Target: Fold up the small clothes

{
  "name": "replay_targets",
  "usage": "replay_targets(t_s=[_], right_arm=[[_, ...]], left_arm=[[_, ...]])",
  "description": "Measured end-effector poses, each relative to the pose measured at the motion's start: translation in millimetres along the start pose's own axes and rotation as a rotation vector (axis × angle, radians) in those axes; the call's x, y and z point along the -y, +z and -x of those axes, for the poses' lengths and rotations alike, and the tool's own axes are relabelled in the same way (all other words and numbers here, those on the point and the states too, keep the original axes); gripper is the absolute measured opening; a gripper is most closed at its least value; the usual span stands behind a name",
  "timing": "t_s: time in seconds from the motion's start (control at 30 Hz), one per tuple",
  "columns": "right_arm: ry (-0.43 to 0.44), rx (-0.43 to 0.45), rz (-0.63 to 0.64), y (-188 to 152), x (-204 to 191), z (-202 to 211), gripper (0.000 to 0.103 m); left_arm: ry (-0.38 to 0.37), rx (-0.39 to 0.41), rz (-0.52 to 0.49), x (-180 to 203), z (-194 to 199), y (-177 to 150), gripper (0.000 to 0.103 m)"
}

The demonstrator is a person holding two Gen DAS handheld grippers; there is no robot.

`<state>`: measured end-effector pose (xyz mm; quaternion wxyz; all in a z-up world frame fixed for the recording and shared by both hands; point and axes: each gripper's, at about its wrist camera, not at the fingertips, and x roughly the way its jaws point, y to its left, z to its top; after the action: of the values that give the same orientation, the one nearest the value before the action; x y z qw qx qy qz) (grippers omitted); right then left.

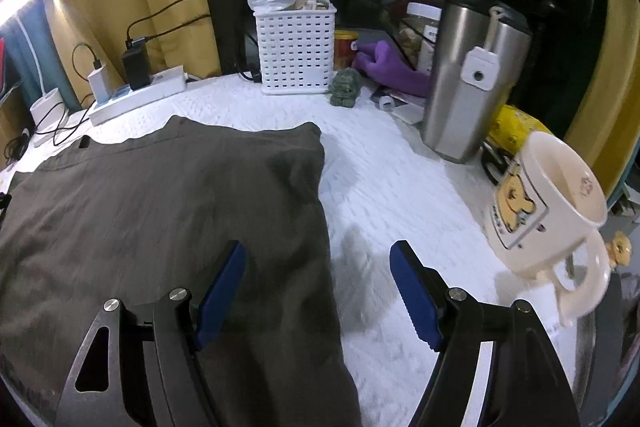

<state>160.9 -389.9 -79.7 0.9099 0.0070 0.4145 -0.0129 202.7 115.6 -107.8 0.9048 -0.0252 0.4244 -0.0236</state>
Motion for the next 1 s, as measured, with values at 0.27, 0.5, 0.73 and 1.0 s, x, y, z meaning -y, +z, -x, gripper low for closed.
replay_targets(t_s=[0.27,0.5,0.73,1.0], right_arm=[[-0.004,-0.027,-0.001,5,-3,-16,0.076],[-0.027,-0.017,-0.014,3,1,-5,0.076],[-0.043,0.004,-0.048,-13,7,24,0.076],[-0.066,0.012,-0.089,-40,17,56,0.076]], left_arm=[[0.069,-0.009,-0.141,16,-14,9,0.001],[0.065,-0.017,-0.097,9,-12,14,0.002],[0.076,0.041,-0.046,2,18,13,0.031],[-0.039,0.128,-0.045,26,73,-4,0.051]])
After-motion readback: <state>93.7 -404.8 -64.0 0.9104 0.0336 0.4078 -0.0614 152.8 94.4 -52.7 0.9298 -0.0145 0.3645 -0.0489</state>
